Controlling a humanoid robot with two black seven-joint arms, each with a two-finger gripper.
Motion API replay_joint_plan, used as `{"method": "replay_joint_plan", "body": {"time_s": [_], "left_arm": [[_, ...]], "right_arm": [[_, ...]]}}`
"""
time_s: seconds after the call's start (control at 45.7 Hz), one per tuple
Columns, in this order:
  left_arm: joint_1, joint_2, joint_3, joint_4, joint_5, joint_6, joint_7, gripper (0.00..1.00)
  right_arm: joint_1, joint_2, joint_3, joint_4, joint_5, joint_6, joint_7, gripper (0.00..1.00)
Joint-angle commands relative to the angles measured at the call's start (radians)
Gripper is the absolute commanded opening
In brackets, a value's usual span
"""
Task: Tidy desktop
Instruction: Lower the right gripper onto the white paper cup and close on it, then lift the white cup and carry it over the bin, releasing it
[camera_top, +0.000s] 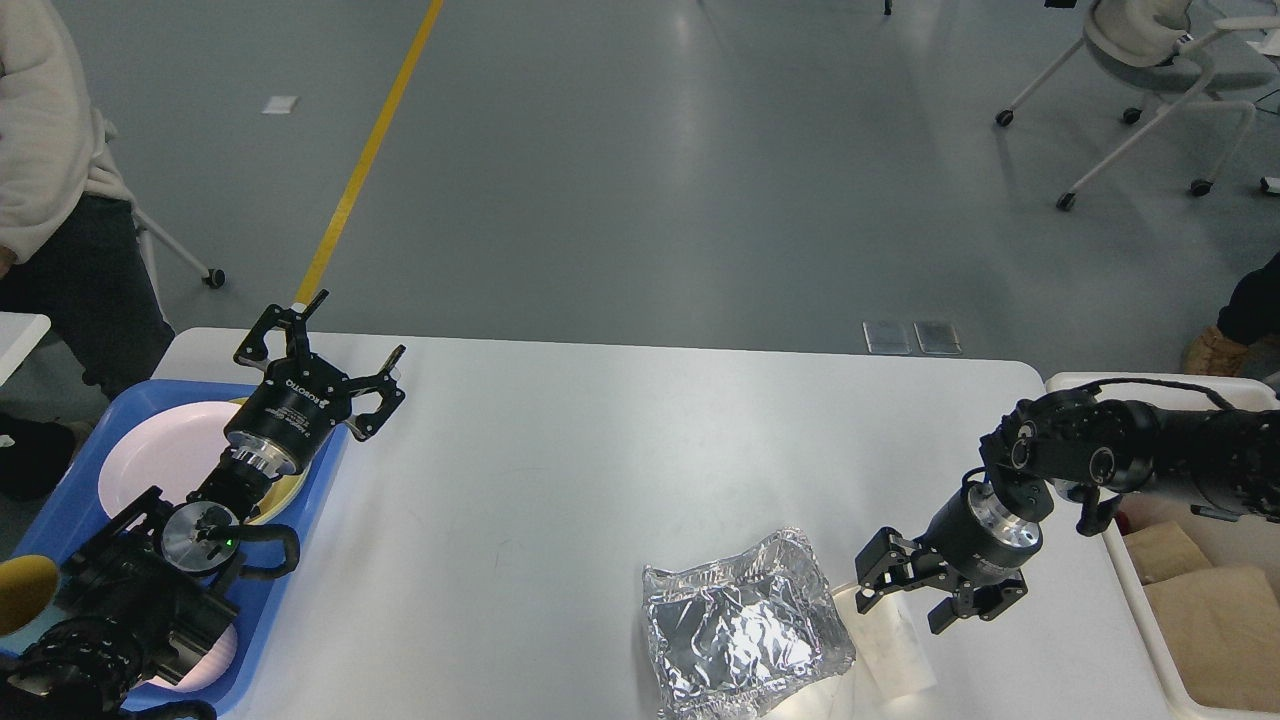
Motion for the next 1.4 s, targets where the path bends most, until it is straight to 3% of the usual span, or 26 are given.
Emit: {"method": "replay_joint_plan", "body": {"time_s": [0.0,0.131,0.197,0.394,0.635,0.745,0.876,1.38], "left_arm": [[0.000,0.000,0.000,0.000,0.000,0.000,0.000,0.97],[0.000,-0.001,0.000,0.000,0.000,0.000,0.000,0.97],[0.000,0.000,0.000,0.000,0.000,0.000,0.000,0.97],[0.000,-0.001,0.000,0.000,0.000,0.000,0.001,0.97],[0.000,-0.001,0.000,0.000,0.000,0.000,0.000,0.97],[0.000,0.000,0.000,0.000,0.000,0.000,0.000,0.97],[0.000,0.000,0.000,0.000,0.000,0.000,0.000,0.97],[0.000,-0.001,0.000,0.000,0.000,0.000,0.000,0.97]], "right_arm": [[0.008,0.002,0.002,-0.012,0.021,-0.003,0.000,0.82],[-0.001,0.002,0.002,-0.051,0.067,-0.001,0.000,0.77],[-0.003,0.000,0.002,-0.063,0.071,-0.001,0.000,0.67],[-0.021,-0.002,0.002,-0.063,0.071,-0.001,-0.002,0.58],[-0.031,-0.003,0.002,-0.061,0.071,0.011,-0.002,0.39],[-0.020,-0.006,0.002,-0.058,0.072,0.016,-0.002,0.26],[-0.012,-0.020,-0.001,-0.057,0.072,0.027,-0.002,0.00],[0.103,-0.067,-0.082,-0.049,0.071,0.158,0.000,0.00]]}}
